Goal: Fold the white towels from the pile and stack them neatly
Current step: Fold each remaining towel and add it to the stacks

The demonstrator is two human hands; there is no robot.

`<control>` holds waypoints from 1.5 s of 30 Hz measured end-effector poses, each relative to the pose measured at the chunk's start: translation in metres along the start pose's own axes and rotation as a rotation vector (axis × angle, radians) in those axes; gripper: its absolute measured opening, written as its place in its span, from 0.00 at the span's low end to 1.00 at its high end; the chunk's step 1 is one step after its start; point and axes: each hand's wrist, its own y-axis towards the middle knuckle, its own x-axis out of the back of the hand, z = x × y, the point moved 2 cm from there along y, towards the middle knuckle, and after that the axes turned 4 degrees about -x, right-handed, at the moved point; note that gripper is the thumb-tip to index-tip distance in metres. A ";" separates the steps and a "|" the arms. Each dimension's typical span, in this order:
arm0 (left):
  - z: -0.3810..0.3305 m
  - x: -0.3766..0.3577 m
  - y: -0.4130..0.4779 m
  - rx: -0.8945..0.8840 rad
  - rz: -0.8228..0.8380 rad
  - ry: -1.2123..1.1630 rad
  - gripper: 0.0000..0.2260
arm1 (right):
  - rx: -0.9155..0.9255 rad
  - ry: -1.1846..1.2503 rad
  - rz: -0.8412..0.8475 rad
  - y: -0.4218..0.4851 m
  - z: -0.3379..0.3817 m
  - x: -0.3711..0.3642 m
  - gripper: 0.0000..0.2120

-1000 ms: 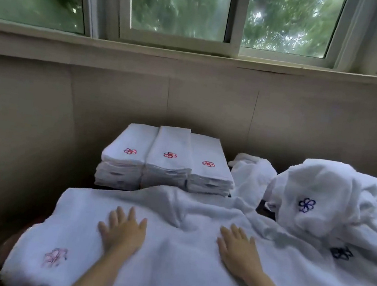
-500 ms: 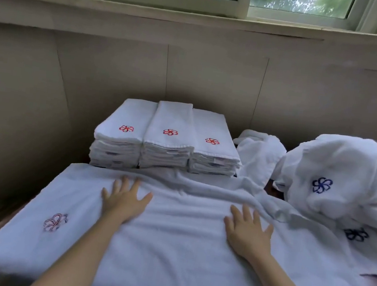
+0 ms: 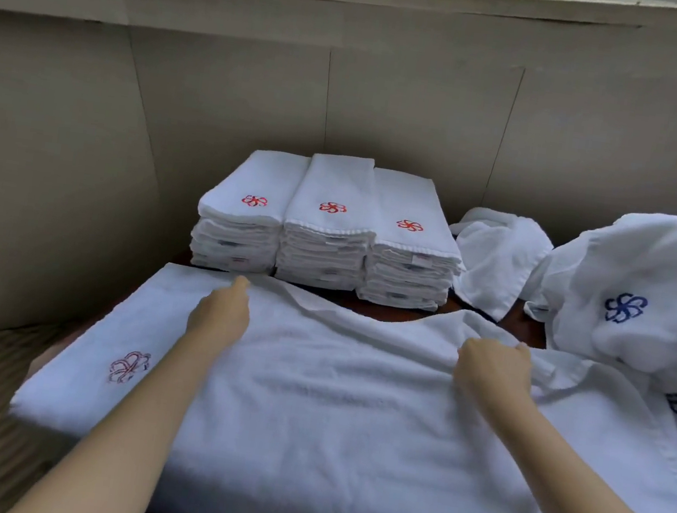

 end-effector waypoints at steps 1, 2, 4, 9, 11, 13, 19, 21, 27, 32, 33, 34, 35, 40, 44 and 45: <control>0.007 0.003 0.001 0.024 -0.007 -0.002 0.17 | -0.007 0.004 -0.036 0.002 0.002 0.000 0.07; 0.012 0.004 0.001 0.033 -0.006 0.001 0.18 | -0.003 0.011 -0.086 0.004 0.006 0.002 0.07; 0.018 0.004 0.002 0.010 0.012 0.017 0.18 | 0.082 0.079 -0.165 0.008 0.016 0.000 0.16; 0.023 -0.004 0.001 -0.094 0.061 0.061 0.23 | 0.375 0.393 0.102 0.019 0.029 -0.008 0.35; 0.022 -0.004 0.004 -0.066 0.036 0.054 0.24 | 0.365 0.449 0.125 0.026 0.025 -0.010 0.33; 0.020 -0.004 0.007 -0.006 0.008 0.020 0.24 | 0.310 0.527 0.149 0.033 0.019 -0.010 0.28; 0.010 -0.001 0.013 0.042 0.166 0.019 0.24 | 0.111 0.402 0.210 0.032 -0.003 -0.007 0.21; 0.009 0.001 0.016 0.067 0.215 0.013 0.15 | 0.051 0.286 0.233 0.028 -0.006 -0.004 0.09; 0.010 0.008 0.019 0.195 -0.057 0.013 0.11 | -0.107 0.174 0.285 0.022 -0.008 0.007 0.08; 0.013 0.024 0.027 0.098 -0.421 -0.566 0.04 | -0.296 0.752 -0.121 0.037 -0.027 0.025 0.07; 0.010 0.027 0.027 0.044 -0.421 -0.733 0.07 | -0.285 0.878 -0.214 0.041 -0.030 0.033 0.08; 0.006 0.030 0.026 0.002 -0.402 -0.894 0.09 | -0.247 0.955 -0.309 0.045 -0.032 0.040 0.09; 0.001 0.034 0.026 -0.018 -0.366 -1.066 0.10 | -0.205 0.993 -0.389 0.046 -0.035 0.046 0.10; 0.001 0.025 0.029 0.217 -0.192 -1.578 0.12 | -0.183 0.820 -0.325 0.035 -0.047 0.045 0.08; 0.022 -0.006 0.016 0.557 -0.294 -1.179 0.04 | -0.200 0.151 -0.139 0.009 -0.035 0.026 0.08; 0.025 -0.010 0.013 0.593 -0.262 -1.139 0.10 | -0.134 0.111 -0.180 0.001 -0.027 0.023 0.08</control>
